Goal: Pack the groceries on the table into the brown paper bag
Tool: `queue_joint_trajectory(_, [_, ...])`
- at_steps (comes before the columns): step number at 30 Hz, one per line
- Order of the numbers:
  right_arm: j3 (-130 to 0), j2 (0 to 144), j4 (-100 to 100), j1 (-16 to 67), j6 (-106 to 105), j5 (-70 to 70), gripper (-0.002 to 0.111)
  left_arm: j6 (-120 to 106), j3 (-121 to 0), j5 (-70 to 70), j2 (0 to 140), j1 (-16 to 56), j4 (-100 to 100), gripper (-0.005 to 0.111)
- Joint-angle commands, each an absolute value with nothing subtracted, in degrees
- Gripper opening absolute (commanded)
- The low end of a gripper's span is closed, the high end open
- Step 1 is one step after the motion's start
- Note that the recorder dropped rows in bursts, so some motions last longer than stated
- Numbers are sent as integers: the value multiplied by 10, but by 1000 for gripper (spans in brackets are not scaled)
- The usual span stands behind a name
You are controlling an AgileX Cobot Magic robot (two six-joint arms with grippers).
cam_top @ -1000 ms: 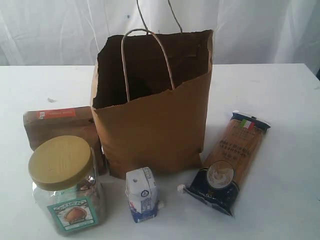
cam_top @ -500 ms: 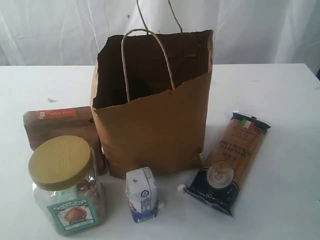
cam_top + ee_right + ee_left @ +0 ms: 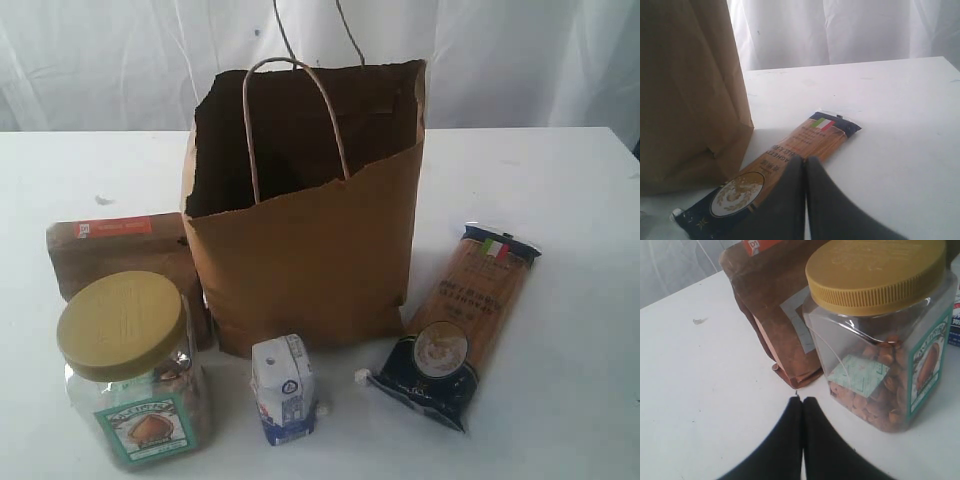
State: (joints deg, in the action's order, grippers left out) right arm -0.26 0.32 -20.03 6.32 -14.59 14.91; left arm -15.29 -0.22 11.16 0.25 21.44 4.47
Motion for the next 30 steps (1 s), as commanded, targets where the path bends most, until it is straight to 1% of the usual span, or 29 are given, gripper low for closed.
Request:
queue_joint_trajectory(1, [0, 0, -195, 60, -150, 145, 0, -153, 0, 110, 0, 213, 46, 0])
queue_joint_trajectory(7, [0, 0, -194, 55, -150, 145, 0, -140, 0, 96, 0, 213, 57, 0])
queue_joint_trajectory(12, [0, 0, -194, 55, -150, 145, 0, 5, 0, 22, 0, 213, 159, 0])
queue_joint_trajectory(14, [0, 0, -194, 55, -150, 145, 0, 48, 0, 0, 0, 213, 165, 0])
queue_joint_trajectory(19, [0, 0, -194, 55, -150, 145, 0, 121, 0, -8, 0, 213, 165, 0])
queue_joint_trajectory(22, [0, 0, -194, 55, -150, 145, 0, 224, 0, 0, 0, 213, 176, 0])
queue_joint_trajectory(23, [0, 0, -194, 55, -150, 145, 0, 253, -20, 23, 0, 213, 176, 0])
queue_joint_trajectory(25, [0, 0, -194, 55, -150, 145, 0, 241, -64, 78, 0, 213, 176, 0])
queue_joint_trajectory(27, [0, 0, -194, 55, -150, 145, 0, 202, -133, 174, 0, 213, 176, 0])
queue_joint_trajectory(30, [0, 0, -194, 55, -150, 145, 0, 163, -246, 356, 18, 213, 176, 0])
